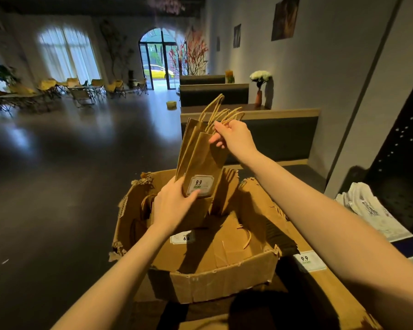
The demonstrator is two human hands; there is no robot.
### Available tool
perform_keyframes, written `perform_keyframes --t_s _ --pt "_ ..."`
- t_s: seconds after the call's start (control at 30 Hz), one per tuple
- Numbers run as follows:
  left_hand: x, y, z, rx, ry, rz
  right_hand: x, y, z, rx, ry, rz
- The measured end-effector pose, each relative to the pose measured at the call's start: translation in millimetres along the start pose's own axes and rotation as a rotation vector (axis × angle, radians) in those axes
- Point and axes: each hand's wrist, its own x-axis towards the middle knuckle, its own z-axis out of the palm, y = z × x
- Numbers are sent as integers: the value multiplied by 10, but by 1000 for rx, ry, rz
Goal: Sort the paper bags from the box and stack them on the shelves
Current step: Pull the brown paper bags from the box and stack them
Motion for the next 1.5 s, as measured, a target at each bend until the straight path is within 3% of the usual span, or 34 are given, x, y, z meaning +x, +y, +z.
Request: perform_keyframes --t_s 0.17,0.37,0.53,0.67,0.9,1.07,1.13,1.3,1.5 --pt "-31 65 -21 -209 29 -126 -116 31 -67 121 -35 54" --pt "3 189 -192 -473 43 -132 -349 349 -193 24 38 175" --pt "17 357 -221 -597 30 -137 -569 562 -83 -19 -190 404" --pt "8 477 -176 -592 8 -142 -668 505 -69 111 -150 324" --pt "17 757 40 -575 10 -93 -699 495 -415 152 -59 6" --pt "62 1182 417 -581 19 -121 -674 641 -980 196 40 -33" --pt "76 1397 602 -640 -18 -198 -656 728 -1272 219 66 -47" --pt "-43 2031 1104 -951 -201 -685 -654 973 -2030 263 136 -76" --pt "-287 2600 1620 -1368 -215 -1120 -810 1202 -2675 333 215 -67"
